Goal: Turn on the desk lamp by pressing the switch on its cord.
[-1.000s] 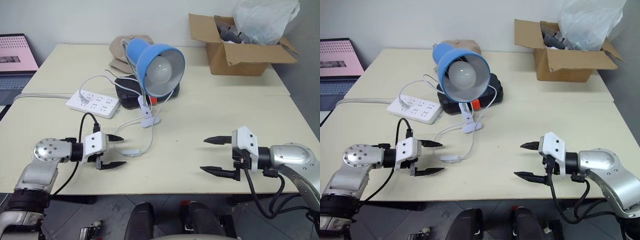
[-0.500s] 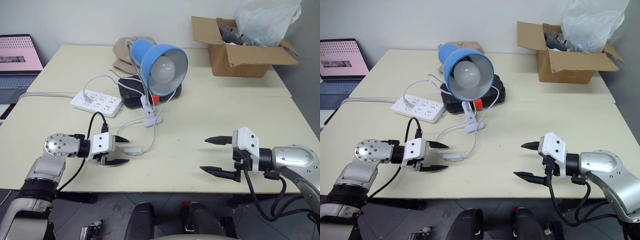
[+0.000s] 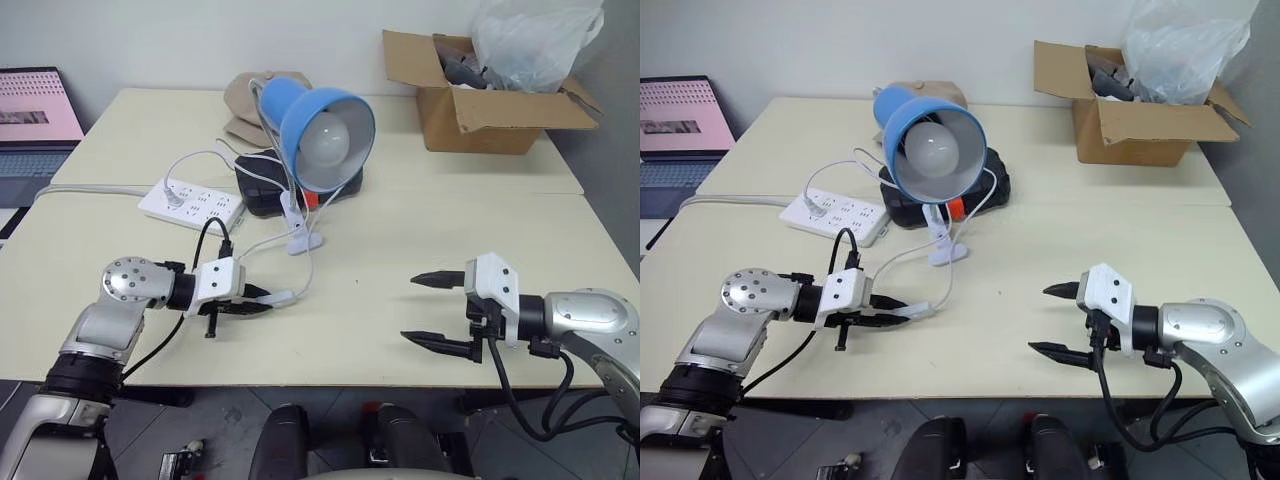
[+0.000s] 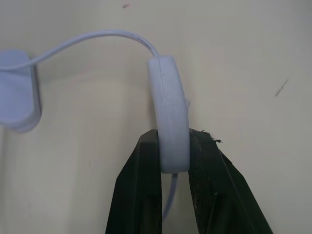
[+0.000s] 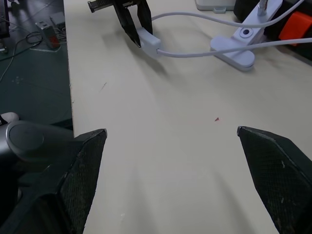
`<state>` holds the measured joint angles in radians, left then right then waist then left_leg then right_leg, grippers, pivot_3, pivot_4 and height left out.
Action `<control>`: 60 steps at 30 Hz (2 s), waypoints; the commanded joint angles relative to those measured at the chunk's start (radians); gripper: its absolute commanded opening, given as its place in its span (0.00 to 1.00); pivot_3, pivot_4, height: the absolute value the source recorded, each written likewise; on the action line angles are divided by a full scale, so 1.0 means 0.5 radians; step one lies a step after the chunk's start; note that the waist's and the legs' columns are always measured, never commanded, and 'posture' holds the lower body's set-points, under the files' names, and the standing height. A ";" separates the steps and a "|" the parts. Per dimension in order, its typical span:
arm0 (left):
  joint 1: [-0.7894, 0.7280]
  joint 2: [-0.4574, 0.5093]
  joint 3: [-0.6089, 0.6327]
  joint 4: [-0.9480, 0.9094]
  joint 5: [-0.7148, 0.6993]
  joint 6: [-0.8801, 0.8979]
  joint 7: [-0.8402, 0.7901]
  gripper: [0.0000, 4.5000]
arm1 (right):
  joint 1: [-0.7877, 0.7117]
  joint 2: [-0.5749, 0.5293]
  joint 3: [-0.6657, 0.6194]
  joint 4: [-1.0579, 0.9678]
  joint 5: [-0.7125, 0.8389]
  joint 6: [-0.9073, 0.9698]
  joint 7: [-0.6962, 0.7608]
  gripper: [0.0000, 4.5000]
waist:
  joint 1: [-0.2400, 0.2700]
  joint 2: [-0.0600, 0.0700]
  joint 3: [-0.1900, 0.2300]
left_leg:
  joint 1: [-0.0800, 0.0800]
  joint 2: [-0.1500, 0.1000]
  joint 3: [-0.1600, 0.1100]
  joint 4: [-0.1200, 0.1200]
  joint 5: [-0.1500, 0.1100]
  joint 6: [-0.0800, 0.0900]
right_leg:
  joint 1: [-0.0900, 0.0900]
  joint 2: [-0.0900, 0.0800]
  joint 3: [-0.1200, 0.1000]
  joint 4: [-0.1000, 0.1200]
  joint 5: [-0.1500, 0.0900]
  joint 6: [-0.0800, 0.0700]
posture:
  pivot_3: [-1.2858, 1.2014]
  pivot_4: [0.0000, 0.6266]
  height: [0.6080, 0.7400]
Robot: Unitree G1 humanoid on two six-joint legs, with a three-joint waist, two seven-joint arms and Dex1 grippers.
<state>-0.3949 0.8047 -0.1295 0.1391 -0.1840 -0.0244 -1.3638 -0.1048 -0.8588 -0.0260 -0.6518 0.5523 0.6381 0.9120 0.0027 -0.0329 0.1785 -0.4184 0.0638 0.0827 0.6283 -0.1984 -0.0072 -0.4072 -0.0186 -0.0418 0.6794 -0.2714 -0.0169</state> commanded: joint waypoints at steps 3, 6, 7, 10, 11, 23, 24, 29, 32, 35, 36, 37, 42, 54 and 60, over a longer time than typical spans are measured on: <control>-0.203 -0.070 -0.076 -0.216 -0.048 0.268 0.000 0.09 | -0.099 0.004 -0.075 -0.009 0.042 0.008 -0.036 1.00 | -0.002 -0.001 0.000 | 0.000 -0.001 0.000 0.002 0.000 0.000 | 0.001 0.001 0.001 0.000 0.001 0.002 | 0.52 0.24 1.00; -0.293 -0.134 -0.145 -0.253 -0.036 0.367 0.007 0.09 | -0.129 0.023 -0.076 0.000 0.057 0.016 -0.055 1.00 | -0.007 -0.001 0.000 | 0.001 -0.001 0.001 0.001 0.000 0.000 | 0.001 0.001 0.003 0.000 0.001 0.003 | 0.52 0.24 1.00; -0.314 -0.159 -0.164 -0.250 -0.021 0.391 0.023 0.09 | -0.133 0.025 -0.073 0.000 0.060 0.016 -0.061 1.00 | -0.007 -0.001 0.000 | 0.000 -0.001 0.001 0.001 0.000 0.000 | 0.000 0.002 0.003 0.000 0.001 0.002 | 0.52 0.24 1.00; -0.347 -0.199 -0.241 -0.216 0.061 0.390 0.045 0.09 | -0.150 0.048 -0.053 -0.008 0.060 0.018 -0.093 1.00 | -0.008 -0.001 0.000 | 0.000 -0.001 0.000 0.001 0.000 0.000 | 0.000 0.002 0.003 0.000 0.001 0.003 | 0.52 0.24 1.00; -0.360 -0.211 -0.269 -0.206 0.097 0.374 0.062 0.09 | -0.168 0.064 -0.036 -0.015 0.059 0.030 -0.118 1.00 | -0.010 -0.001 0.000 | 0.000 -0.001 0.000 0.001 0.000 0.000 | 0.000 0.003 0.004 0.000 0.001 0.003 | 0.52 0.24 1.00; -0.429 -0.327 -0.329 -0.305 0.164 0.431 0.190 0.09 | -0.813 0.339 0.544 0.202 -0.091 0.355 -0.286 1.00 | -0.010 -0.001 0.000 | -0.001 0.000 0.000 0.002 0.000 0.000 | -0.001 0.005 0.006 0.001 0.002 0.003 | 0.52 0.24 1.00; -0.425 -0.328 -0.330 -0.316 0.160 0.435 0.194 0.09 | -0.846 0.349 0.590 0.232 -0.122 0.345 -0.274 1.00 | -0.012 -0.001 0.000 | -0.001 0.000 0.001 0.002 0.001 0.000 | -0.001 0.005 0.006 0.001 0.002 0.003 | 0.52 0.24 1.00; -0.393 -0.328 -0.326 -0.366 0.151 0.454 0.211 0.09 | -0.982 0.402 0.750 0.389 -0.261 0.286 -0.218 1.00 | -0.010 -0.001 0.000 | -0.006 0.000 0.001 0.002 0.001 0.000 | -0.004 0.005 0.006 0.001 0.002 0.003 | 0.52 0.24 1.00; -0.384 -0.326 -0.325 -0.376 0.149 0.453 0.218 0.09 | -1.023 0.432 0.800 0.445 -0.312 0.276 -0.195 1.00 | -0.010 -0.001 0.000 | -0.005 0.000 0.001 0.003 0.001 0.000 | -0.005 0.005 0.005 0.002 0.002 0.003 | 0.52 0.24 1.00; -0.382 -0.325 -0.326 -0.380 0.149 0.453 0.224 0.09 | -1.029 0.439 0.828 0.472 -0.360 0.250 -0.172 1.00 | -0.010 -0.001 0.000 | -0.005 0.000 0.001 0.003 0.001 0.001 | -0.004 0.005 0.005 0.002 0.002 0.003 | 0.52 0.24 1.00; -0.383 -0.329 -0.328 -0.376 0.150 0.448 0.228 0.09 | -1.034 0.447 0.841 0.490 -0.379 0.244 -0.170 1.00 | -0.010 -0.001 0.000 | -0.005 0.000 0.001 0.003 0.001 0.001 | -0.005 0.005 0.005 0.002 0.002 0.003 | 0.52 0.24 1.00; -0.384 -0.332 -0.329 -0.373 0.150 0.445 0.230 0.09 | -1.037 0.455 0.849 0.503 -0.394 0.240 -0.167 1.00 | -0.010 -0.001 0.000 | -0.005 0.000 0.001 0.003 0.001 0.001 | -0.004 0.005 0.005 0.002 0.002 0.003 | 0.52 0.24 1.00; -0.388 -0.345 -0.336 -0.366 0.153 0.431 0.237 0.09 | -1.030 0.464 0.879 0.532 -0.464 0.207 -0.134 0.96 | -0.010 -0.001 0.000 | -0.005 0.000 0.001 0.003 0.001 0.000 | -0.005 0.005 0.005 0.002 0.002 0.003 | 0.52 0.24 1.00; -0.403 -0.373 -0.330 -0.367 0.150 0.433 0.256 0.09 | -1.021 0.501 0.928 0.566 -0.598 0.142 -0.095 0.36 | -0.010 -0.001 0.000 | -0.005 0.000 0.001 0.003 0.001 0.000 | -0.005 0.005 0.005 0.002 0.002 0.003 | 0.52 0.24 1.00; -0.416 -0.382 -0.319 -0.366 0.146 0.446 0.258 0.09 | -1.009 0.495 0.953 0.576 -0.667 0.075 -0.054 0.17 | -0.010 -0.001 0.000 | -0.005 0.000 0.001 0.004 0.001 0.001 | -0.005 0.005 0.005 0.002 0.002 0.003 | 0.52 0.24 1.00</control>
<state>-0.5815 0.6258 -0.3129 -0.0102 -0.0918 0.2051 -1.2566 -0.6059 -0.6186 0.4491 -0.3499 0.2349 0.6964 0.8860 -0.0022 -0.0333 0.1786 -0.4209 0.0640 0.0832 0.6301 -0.1980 -0.0069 -0.4095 -0.0160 -0.0393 0.6806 -0.2705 -0.0153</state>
